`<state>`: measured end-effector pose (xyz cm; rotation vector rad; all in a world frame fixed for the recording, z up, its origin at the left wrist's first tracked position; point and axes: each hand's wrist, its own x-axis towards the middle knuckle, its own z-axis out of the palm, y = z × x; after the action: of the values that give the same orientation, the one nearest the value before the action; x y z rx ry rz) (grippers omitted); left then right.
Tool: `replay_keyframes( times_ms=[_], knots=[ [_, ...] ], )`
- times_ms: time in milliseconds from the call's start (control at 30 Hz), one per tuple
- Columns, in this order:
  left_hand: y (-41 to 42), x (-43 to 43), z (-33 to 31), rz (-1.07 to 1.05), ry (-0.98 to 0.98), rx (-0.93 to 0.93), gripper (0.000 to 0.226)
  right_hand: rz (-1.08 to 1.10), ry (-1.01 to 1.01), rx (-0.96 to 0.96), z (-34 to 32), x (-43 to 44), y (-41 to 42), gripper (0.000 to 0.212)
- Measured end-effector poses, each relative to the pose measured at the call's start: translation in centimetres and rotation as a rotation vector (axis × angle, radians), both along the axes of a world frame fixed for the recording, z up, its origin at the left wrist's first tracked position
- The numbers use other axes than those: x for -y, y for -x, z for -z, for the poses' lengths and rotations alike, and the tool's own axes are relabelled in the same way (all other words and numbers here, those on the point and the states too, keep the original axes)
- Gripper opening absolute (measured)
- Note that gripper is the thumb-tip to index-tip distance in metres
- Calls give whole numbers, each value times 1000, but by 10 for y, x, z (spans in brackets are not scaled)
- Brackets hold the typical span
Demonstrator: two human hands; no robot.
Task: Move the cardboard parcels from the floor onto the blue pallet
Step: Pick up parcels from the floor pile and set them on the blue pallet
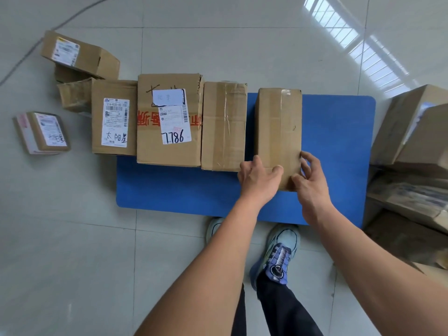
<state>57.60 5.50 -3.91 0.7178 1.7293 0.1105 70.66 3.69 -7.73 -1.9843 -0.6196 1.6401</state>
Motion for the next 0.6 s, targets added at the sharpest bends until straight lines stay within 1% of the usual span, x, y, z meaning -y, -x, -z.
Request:
replay_keyframes(
  times_ms=[133,233,333,400,600],
  knots=[
    [5,2,4,8,-48,4,71,-1,-18,-14,13,0,8,65],
    [10,4,5,-10,-68,15,69,-8,-14,14,20,0,11,73],
    [17,5,6,24,-187,-96,66,-31,-13,25,24,0,12,76],
    [22,5,9,70,-233,-149,66,-51,-13,41,25,-1,15,77],
    [31,7,13,172,-189,-171,67,-67,-17,68,25,-4,20,77]
  ],
)
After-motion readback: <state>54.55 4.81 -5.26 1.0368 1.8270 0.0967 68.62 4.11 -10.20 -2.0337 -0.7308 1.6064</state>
